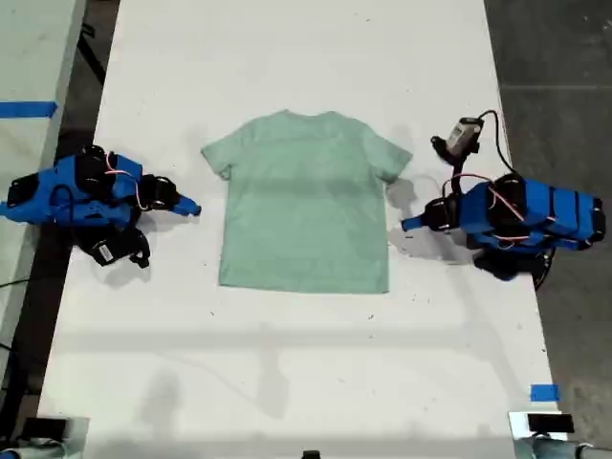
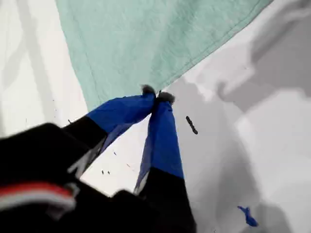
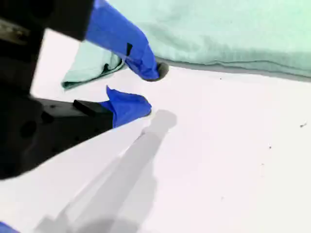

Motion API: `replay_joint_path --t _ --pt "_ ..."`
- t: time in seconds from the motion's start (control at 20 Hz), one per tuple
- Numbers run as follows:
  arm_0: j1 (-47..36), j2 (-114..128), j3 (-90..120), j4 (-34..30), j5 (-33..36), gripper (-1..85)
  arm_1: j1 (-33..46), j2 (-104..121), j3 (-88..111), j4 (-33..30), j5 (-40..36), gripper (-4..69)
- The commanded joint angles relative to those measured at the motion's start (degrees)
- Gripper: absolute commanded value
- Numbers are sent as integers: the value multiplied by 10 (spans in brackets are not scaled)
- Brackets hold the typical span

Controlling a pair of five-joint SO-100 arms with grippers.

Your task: Fold tshirt

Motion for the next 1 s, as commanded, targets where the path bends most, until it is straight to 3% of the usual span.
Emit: replay_joint_path --t 0.0,0.4,0.8,0.95 --pt "28 0 -6 -52 -67 1 -36 5 -23 -76 422 -15" --pt "23 0 -7 -59 -69 1 -37 6 -25 -91 410 -15" --pt "-8 0 -5 -71 -76 19 -40 6 -33 -40 446 -13" --pt "-26 0 -4 -51 -139 40 -37 6 -30 -25 488 -13"
